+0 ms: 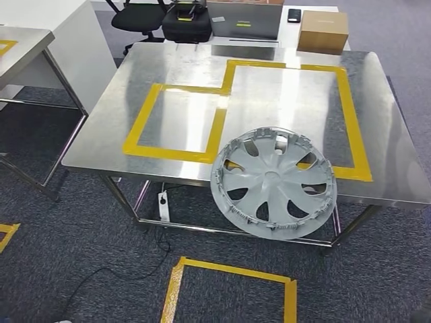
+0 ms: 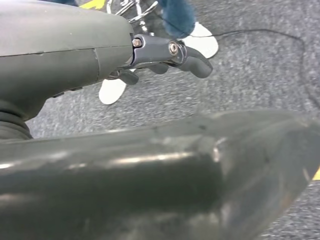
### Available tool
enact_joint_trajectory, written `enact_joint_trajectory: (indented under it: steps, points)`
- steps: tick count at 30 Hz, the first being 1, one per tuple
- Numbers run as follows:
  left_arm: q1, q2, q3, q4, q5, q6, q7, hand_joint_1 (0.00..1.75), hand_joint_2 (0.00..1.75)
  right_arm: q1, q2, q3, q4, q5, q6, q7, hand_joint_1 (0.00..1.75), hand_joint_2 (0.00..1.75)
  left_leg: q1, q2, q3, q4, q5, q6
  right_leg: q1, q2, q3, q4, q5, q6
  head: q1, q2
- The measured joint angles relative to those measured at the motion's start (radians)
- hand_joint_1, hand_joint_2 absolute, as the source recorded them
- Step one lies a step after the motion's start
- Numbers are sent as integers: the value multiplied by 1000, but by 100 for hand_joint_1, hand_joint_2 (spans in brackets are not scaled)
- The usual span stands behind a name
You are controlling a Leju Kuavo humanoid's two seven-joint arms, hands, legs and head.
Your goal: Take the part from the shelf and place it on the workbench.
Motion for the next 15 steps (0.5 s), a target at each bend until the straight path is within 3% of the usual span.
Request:
enact_joint_trajectory:
  steps: [1,3,5,6,8,9,11,13,14,15]
  points:
    - [0,0,0,0,-1,-1,0,0,0,-1,0,0,0,0,-1,0,0,0,0,0,30,-27,26,4,2,0,-9,2,9,0,0,0]
    - [0,1,0,0,-2,-2,0,0,0,-1,1,-1,0,1,-3,1,0,0,-4,-1,129,-173,79,21,8,0,-26,8,25,2,0,0]
    - [-2,1,2,-1,-2,-3,0,0,0,-3,1,-1,1,2,-7,2,0,0,-9,-1,199,-297,91,36,11,-1,-40,12,39,9,1,0]
    - [-2,1,2,-1,-3,-3,0,0,0,-4,1,-1,1,2,-8,3,0,0,-11,-1,206,-320,88,39,11,-2,-45,13,47,15,1,0]
    - [-2,0,4,-1,-4,-3,0,0,0,-7,1,-1,1,3,-10,4,0,0,-10,0,195,-332,98,45,9,-3,-55,13,58,27,1,0]
    - [-2,0,5,-1,-4,-3,0,0,0,-7,1,-1,1,3,-10,4,0,0,-7,2,186,-336,106,51,8,-1,-63,22,45,34,2,0]
    - [-3,-1,9,-1,-7,-3,-1,0,0,-7,1,-1,3,3,-12,5,0,0,-4,6,164,-341,128,62,6,5,-92,88,-32,44,6,0]
    - [-3,-2,14,-1,-10,-3,-2,0,0,-7,1,-1,5,3,-14,7,0,0,-6,8,135,-339,150,66,3,8,-126,218,-124,54,8,0]
    - [-3,-2,16,-1,-11,-3,-3,0,0,-7,1,-1,6,3,-14,7,0,0,-6,10,120,-337,161,65,1,8,-132,271,-140,57,8,0]
    - [-3,-2,17,-1,-12,-3,-3,0,0,-7,1,-1,7,3,-15,7,0,0,-6,11,103,-332,172,64,0,8,-125,300,-132,60,7,0]
